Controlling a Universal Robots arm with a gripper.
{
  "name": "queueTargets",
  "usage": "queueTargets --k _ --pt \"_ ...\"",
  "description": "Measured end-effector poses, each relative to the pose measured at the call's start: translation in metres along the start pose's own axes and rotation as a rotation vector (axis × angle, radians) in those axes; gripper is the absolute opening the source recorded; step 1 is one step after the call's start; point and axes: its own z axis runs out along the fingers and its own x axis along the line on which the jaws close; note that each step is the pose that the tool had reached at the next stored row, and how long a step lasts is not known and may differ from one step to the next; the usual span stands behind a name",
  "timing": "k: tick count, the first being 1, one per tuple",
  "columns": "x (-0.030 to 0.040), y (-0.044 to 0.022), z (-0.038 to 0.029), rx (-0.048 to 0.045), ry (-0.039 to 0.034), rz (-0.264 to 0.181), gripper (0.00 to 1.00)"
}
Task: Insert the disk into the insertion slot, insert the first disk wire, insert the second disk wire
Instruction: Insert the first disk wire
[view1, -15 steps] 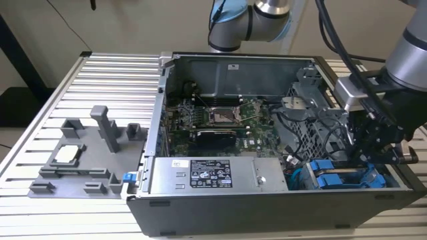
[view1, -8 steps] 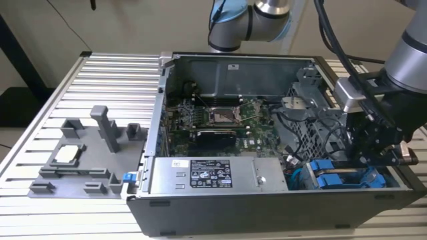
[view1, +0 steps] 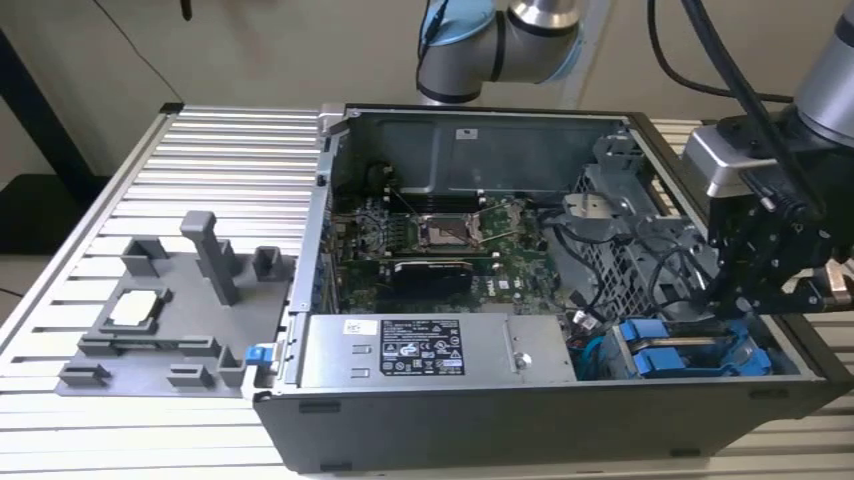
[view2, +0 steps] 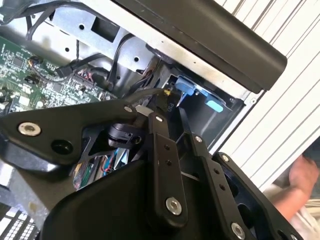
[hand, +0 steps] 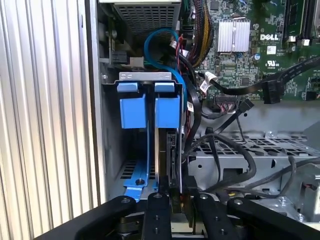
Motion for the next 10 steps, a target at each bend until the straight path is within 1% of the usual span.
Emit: queueTargets --k 8,10 --pt "0.0000 0.0000 -0.0001 0.0001 0.0012 0.000 0.26" --pt "0.0000 0.0000 -0.0001 0.0000 0.0013 0.000 0.24"
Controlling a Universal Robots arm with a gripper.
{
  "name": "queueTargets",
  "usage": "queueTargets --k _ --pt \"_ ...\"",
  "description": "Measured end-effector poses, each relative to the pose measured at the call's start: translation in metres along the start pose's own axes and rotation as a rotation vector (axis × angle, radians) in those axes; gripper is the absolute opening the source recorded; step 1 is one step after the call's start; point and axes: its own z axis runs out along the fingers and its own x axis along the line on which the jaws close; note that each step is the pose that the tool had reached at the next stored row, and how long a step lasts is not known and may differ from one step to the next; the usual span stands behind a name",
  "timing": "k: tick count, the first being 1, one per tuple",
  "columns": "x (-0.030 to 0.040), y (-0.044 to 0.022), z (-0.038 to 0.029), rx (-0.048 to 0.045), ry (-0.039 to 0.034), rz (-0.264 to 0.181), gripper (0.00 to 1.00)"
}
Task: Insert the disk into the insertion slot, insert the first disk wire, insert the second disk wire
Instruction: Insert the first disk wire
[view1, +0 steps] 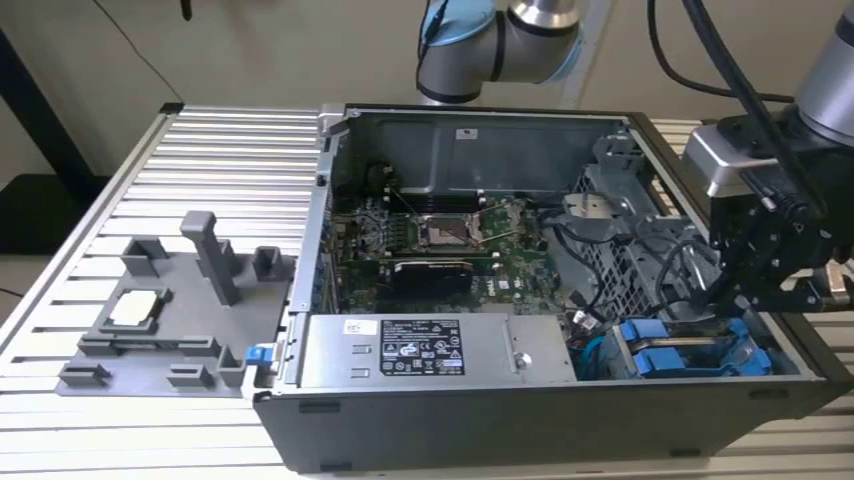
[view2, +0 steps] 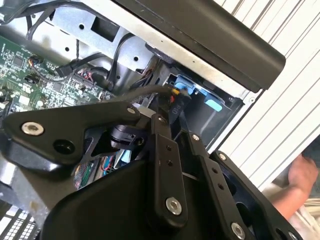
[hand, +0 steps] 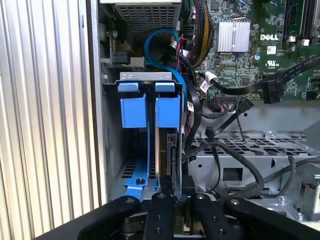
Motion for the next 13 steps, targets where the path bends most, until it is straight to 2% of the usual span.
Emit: queueTargets --k 1,2,6,13 --pt "0.0000 0.0000 0.0000 0.0000 0.0001 0.000 0.19" --pt "0.0000 -0.0001 -0.0010 0.0000 0.0004 0.000 0.19" --pt "0.0001 -0.0014 -0.0141 -0.0005 0.0003 0.001 0.19" --pt "0.0001 -0.0014 -0.0146 -0.0005 0.0005 0.000 0.20"
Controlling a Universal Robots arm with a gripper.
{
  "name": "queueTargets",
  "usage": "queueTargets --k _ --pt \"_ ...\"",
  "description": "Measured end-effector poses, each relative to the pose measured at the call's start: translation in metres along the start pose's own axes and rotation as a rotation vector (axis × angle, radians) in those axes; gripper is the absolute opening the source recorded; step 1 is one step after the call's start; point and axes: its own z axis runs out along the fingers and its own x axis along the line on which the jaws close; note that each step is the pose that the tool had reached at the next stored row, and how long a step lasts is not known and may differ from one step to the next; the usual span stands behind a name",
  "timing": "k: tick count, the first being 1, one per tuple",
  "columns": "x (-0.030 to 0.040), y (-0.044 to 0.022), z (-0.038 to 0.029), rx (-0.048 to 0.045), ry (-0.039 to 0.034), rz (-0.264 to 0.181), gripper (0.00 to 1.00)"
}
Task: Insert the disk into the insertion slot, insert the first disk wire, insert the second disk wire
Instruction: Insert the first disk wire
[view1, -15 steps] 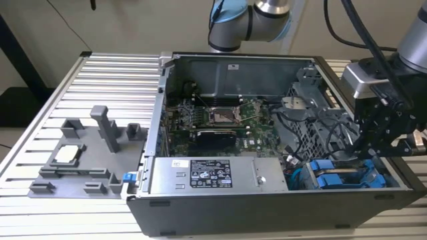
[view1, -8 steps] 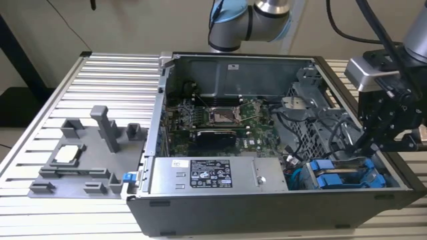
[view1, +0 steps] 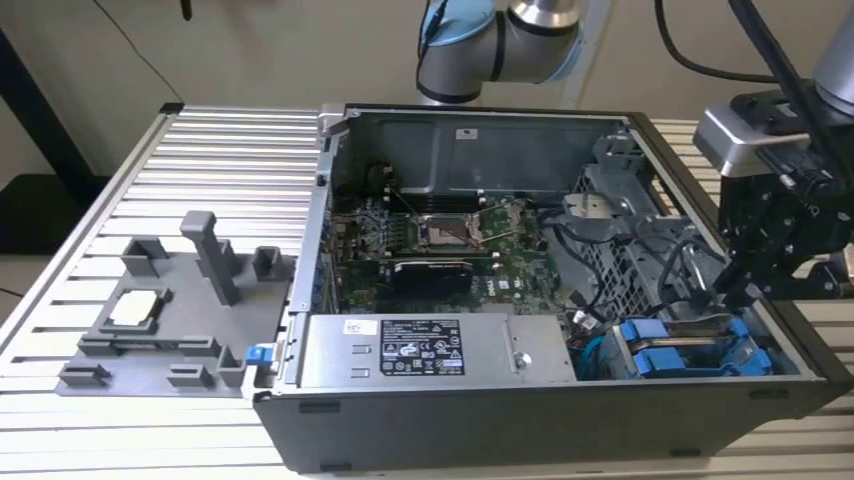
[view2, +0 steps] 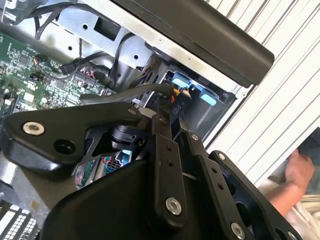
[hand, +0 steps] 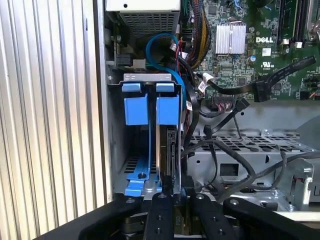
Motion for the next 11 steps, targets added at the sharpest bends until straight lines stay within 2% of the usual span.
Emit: queueTargets --k 2,3,4,10,11 --pt "-0.0002 0.0000 -0.0001 0.0000 0.0014 0.000 0.20" --pt "-0.0002 -0.0001 -0.0013 0.0001 0.0053 -0.001 0.27" --pt "-0.0001 -0.0003 -0.0041 0.0001 0.0071 -0.001 0.27" --pt "0.0000 -0.0031 -0.0304 0.0000 0.0077 -0.001 0.27" --pt "0.0000 -0.0032 -0.0309 0.0000 0.0077 -0.001 0.27"
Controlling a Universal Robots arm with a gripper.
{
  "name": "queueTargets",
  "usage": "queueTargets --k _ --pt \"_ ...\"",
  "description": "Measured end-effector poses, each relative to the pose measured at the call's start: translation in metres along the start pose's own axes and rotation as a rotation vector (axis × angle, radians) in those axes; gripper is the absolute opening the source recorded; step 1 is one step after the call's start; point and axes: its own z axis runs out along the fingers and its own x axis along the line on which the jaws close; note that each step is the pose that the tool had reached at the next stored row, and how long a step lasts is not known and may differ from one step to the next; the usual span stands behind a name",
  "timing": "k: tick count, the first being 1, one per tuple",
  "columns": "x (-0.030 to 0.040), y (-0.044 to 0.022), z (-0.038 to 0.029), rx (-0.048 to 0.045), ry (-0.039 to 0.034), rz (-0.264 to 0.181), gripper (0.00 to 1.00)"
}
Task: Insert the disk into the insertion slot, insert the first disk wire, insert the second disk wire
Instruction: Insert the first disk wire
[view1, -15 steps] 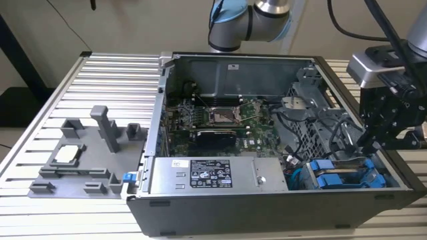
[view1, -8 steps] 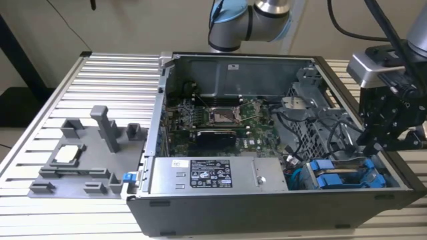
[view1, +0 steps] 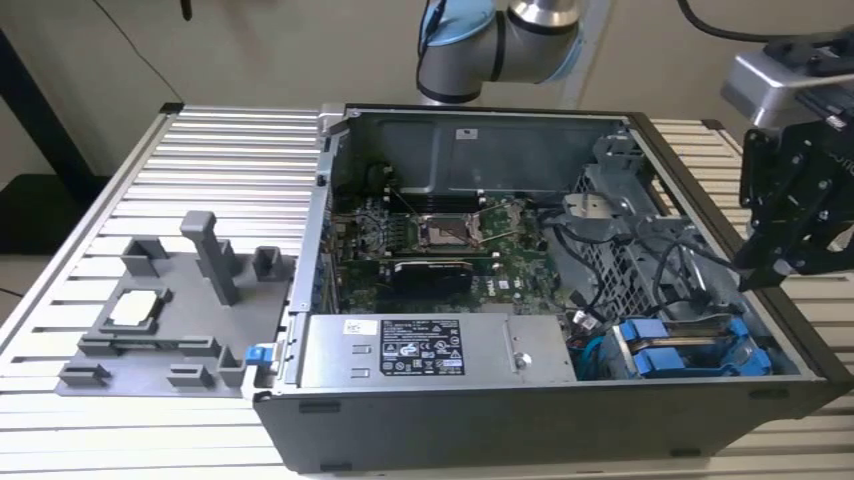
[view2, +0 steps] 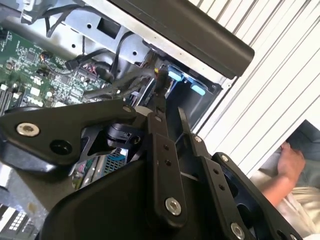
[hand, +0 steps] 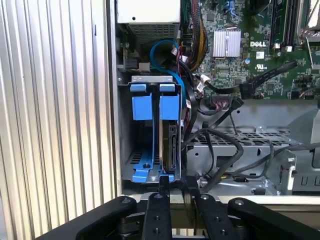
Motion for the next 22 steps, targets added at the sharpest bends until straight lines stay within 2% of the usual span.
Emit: queueTargets --k 2,4,9,13,15,19,22 --pt "-0.0001 0.0001 0.0009 0.0028 -0.0008 -0.001 0.27" --pt "-0.0002 0.0002 0.0020 0.0106 -0.0043 -0.016 0.27" --pt "-0.0002 0.0004 0.0042 0.0274 -0.0233 -0.078 0.27" --pt "-0.0003 0.0005 0.0049 0.0474 -0.0363 -0.106 0.27" --pt "-0.0003 0.0007 0.0064 0.0562 -0.0383 -0.116 0.27" --pt "-0.0004 0.0009 0.0086 0.0659 -0.0342 -0.118 0.27" --pt "-0.0003 0.0009 0.0085 0.0661 -0.0331 -0.118 0.27"
